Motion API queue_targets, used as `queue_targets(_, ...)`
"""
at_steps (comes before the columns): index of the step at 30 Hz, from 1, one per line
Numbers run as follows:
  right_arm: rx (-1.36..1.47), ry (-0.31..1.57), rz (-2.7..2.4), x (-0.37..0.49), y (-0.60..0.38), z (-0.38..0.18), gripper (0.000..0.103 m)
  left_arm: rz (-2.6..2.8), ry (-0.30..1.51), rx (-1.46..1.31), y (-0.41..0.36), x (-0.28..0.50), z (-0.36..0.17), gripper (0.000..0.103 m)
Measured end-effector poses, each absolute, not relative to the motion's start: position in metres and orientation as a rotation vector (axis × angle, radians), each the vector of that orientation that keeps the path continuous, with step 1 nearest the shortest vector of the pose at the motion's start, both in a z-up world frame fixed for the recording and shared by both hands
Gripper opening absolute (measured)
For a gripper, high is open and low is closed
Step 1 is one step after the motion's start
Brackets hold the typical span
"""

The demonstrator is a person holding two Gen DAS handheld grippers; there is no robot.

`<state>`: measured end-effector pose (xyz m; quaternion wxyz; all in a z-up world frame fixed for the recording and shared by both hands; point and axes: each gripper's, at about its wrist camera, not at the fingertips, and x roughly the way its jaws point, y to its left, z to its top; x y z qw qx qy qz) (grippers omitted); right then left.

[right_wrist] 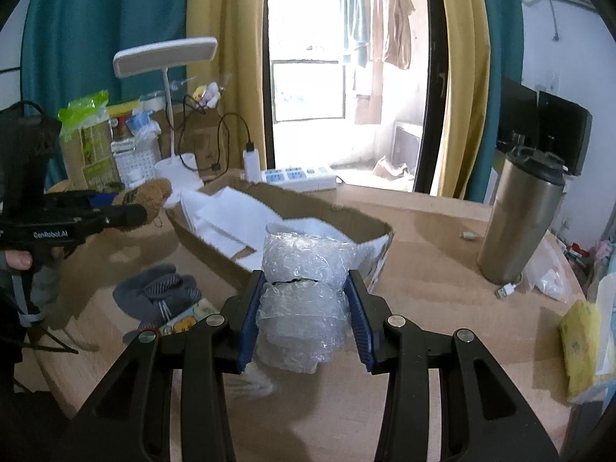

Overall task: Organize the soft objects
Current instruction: 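Carry the brown plush and bubble wrap with both tools over the box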

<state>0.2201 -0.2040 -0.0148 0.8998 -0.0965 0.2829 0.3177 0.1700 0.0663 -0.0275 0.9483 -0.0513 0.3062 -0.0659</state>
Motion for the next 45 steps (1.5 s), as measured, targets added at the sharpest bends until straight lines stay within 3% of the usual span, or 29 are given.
queue_targets(31,-0.214,0.537,0.635,0.259,-0.184,-0.001,0.044,-0.227,0.683,-0.146,0.054,0.236,-0.037,0.054)
queue_targets(45,-0.204,0.619,0.648,0.281,-0.163,-0.03,0.044,-0.24,0.715,-0.185,0.043,0.254,-0.052,0.055)
